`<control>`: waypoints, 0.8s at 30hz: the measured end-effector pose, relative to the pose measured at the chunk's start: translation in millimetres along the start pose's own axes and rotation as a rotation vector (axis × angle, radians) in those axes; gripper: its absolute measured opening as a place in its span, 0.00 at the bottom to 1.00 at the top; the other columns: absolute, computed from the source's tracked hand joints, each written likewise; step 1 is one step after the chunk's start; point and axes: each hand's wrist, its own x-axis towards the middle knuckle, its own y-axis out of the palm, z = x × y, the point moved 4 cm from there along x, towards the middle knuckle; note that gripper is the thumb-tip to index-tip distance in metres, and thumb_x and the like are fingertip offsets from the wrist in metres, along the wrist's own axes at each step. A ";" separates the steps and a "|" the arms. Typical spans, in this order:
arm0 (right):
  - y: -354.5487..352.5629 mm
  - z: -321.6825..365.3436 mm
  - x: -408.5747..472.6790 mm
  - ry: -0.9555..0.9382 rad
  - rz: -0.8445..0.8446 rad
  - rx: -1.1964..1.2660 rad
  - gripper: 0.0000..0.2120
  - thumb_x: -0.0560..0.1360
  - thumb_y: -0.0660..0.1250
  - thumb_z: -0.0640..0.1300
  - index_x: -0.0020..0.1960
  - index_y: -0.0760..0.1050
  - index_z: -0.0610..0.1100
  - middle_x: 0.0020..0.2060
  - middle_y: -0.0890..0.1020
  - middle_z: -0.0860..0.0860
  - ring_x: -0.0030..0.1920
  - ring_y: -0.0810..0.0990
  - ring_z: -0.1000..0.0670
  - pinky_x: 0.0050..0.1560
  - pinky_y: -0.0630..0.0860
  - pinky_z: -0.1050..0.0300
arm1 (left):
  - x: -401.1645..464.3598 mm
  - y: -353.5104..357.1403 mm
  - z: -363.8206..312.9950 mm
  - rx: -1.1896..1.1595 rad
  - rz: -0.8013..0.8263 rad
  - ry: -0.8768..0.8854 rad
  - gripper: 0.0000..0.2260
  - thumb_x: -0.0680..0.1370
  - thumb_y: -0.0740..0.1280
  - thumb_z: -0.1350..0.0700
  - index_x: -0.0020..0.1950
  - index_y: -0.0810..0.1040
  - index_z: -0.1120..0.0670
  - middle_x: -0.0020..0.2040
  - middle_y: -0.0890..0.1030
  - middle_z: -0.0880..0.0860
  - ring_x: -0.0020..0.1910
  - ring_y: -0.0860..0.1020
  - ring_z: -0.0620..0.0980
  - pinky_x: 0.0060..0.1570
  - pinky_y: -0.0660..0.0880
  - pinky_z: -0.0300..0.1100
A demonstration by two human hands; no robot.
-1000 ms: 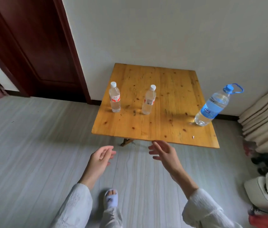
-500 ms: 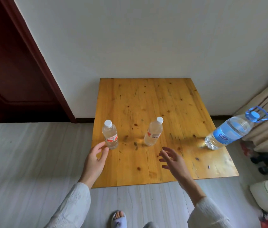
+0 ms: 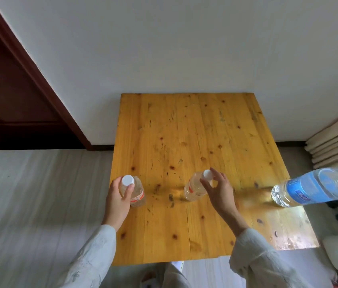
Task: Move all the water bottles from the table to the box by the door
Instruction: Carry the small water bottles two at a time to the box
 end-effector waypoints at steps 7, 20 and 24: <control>5.2 -8.6 12.2 -0.050 0.021 0.039 0.20 0.72 0.69 0.45 0.62 0.71 0.41 0.57 0.75 0.45 0.54 0.75 0.43 0.52 0.76 0.43 | 16.6 10.6 0.0 0.053 0.053 0.004 0.19 0.78 0.57 0.50 0.68 0.63 0.51 0.65 0.70 0.54 0.63 0.69 0.52 0.57 0.71 0.46; -24.3 -21.9 -77.4 0.109 -0.215 0.378 0.13 0.70 0.68 0.49 0.53 0.73 0.49 0.51 0.80 0.50 0.56 0.77 0.48 0.56 0.73 0.53 | -11.1 26.8 -39.0 0.008 0.259 0.241 0.20 0.75 0.56 0.44 0.64 0.65 0.50 0.56 0.71 0.48 0.55 0.70 0.46 0.49 0.71 0.38; -42.8 -26.8 -140.7 0.177 -0.403 0.518 0.18 0.68 0.66 0.52 0.54 0.75 0.44 0.51 0.80 0.49 0.55 0.77 0.47 0.57 0.72 0.54 | -37.4 43.2 -61.1 -0.102 0.438 0.308 0.13 0.76 0.57 0.45 0.58 0.68 0.48 0.53 0.75 0.50 0.51 0.74 0.47 0.44 0.70 0.34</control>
